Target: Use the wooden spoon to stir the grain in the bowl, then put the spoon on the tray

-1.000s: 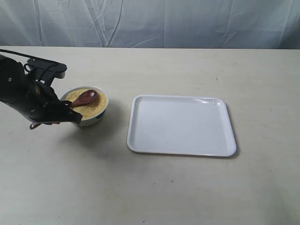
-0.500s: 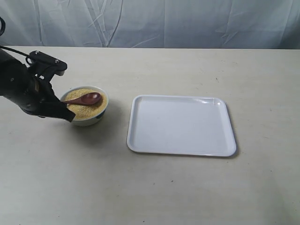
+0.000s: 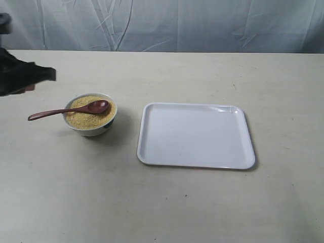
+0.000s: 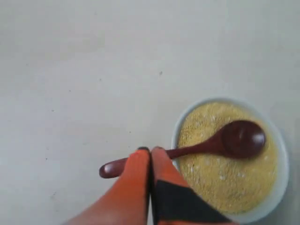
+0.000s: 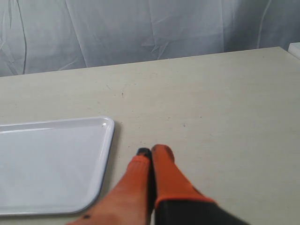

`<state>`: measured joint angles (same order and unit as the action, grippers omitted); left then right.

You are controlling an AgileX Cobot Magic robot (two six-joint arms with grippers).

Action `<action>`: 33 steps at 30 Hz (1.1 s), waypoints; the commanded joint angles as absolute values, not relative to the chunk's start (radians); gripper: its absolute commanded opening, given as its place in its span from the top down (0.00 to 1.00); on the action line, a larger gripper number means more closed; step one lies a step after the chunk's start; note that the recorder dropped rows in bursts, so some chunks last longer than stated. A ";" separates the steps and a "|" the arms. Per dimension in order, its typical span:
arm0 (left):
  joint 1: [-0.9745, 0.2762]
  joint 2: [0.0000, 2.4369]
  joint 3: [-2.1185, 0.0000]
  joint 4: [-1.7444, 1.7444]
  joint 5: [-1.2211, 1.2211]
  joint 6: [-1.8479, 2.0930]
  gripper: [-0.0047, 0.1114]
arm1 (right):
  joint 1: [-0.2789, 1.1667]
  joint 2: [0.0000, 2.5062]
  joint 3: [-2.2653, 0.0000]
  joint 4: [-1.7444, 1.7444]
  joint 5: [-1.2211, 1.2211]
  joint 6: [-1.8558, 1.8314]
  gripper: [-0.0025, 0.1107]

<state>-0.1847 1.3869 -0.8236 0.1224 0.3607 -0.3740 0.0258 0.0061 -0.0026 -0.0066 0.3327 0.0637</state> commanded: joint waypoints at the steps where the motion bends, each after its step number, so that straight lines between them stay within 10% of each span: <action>1: -0.121 1.217 -0.583 -0.083 0.049 -0.447 0.96 | 0.023 0.000 0.000 -0.007 0.323 0.062 0.98; 13: -0.182 1.256 -0.122 -0.055 -0.755 -1.013 0.96 | 0.023 0.000 0.000 -0.007 0.324 0.062 0.98; 19: -0.182 1.392 -0.131 -0.036 -0.759 -1.290 0.96 | 0.023 0.000 0.000 -0.007 0.324 0.062 0.98; 27: -0.182 1.517 -0.153 -0.084 -0.863 -1.390 0.53 | 0.023 0.000 0.000 -0.007 0.324 0.062 0.98; 33: -0.182 1.651 -0.280 -0.078 -0.818 -1.395 0.47 | 0.023 0.000 0.000 -0.007 0.324 0.062 0.98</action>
<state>-0.1782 1.6093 -0.2467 -0.0697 -0.8352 -1.3907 0.0258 0.0061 -0.0026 -0.0066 0.3327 0.0636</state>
